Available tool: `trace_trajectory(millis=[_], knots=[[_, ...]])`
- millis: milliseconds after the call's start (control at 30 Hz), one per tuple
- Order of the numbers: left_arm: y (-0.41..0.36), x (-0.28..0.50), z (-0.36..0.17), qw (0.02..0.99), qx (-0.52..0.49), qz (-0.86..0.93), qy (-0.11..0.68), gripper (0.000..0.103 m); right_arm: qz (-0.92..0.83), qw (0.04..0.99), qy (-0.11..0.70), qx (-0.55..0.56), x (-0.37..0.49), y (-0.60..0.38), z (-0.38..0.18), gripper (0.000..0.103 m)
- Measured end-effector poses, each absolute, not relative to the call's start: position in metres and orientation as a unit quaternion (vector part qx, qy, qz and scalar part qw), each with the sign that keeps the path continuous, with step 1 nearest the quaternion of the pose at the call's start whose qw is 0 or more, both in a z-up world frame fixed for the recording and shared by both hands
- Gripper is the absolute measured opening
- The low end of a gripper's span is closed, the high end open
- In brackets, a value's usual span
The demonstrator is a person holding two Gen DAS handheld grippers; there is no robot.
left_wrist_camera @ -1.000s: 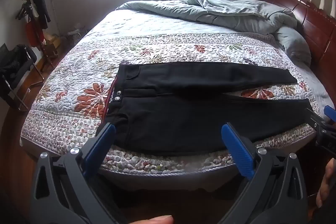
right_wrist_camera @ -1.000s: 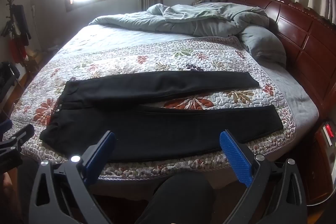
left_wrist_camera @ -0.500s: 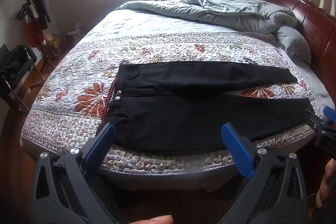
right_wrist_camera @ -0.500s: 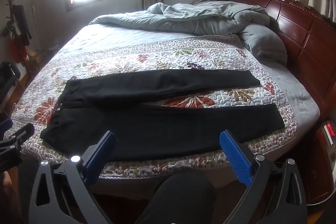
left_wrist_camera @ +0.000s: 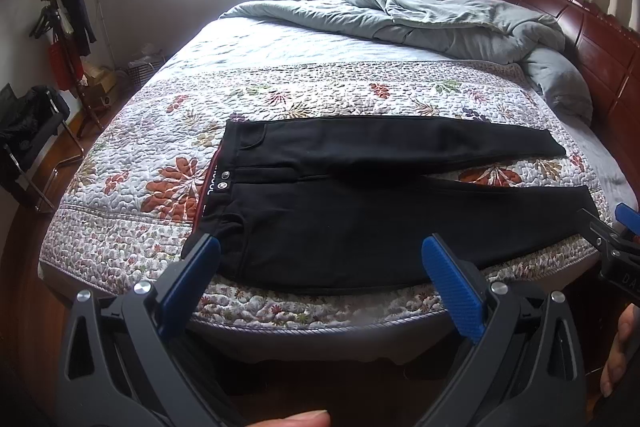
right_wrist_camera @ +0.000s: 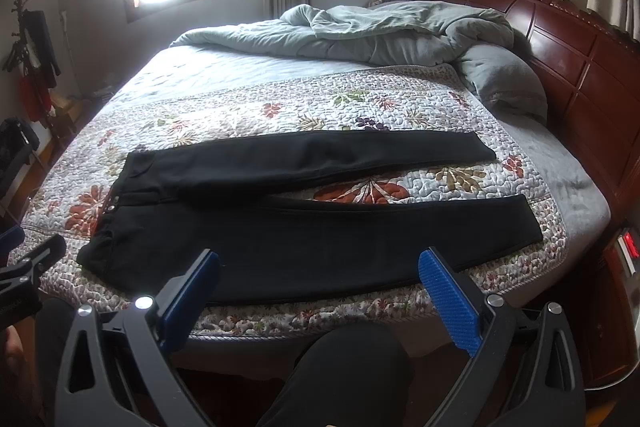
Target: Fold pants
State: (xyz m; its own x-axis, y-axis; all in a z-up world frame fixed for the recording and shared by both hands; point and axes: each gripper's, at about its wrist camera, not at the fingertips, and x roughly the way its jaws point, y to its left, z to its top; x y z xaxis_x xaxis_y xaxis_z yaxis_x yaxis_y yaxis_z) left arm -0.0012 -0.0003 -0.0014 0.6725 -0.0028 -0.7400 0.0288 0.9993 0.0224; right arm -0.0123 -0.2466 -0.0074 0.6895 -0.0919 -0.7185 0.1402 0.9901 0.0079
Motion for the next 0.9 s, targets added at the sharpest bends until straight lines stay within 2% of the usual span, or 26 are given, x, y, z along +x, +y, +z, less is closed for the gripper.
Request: trace_trajectory(millis=[900], knots=[[-0.0026, -0.0011, -0.0032, 0.914, 0.016, -0.008, 0.405, 0.100, -0.062, 0.918, 0.390, 0.033, -0.0132, -0.2448, -0.0111, 0.099]])
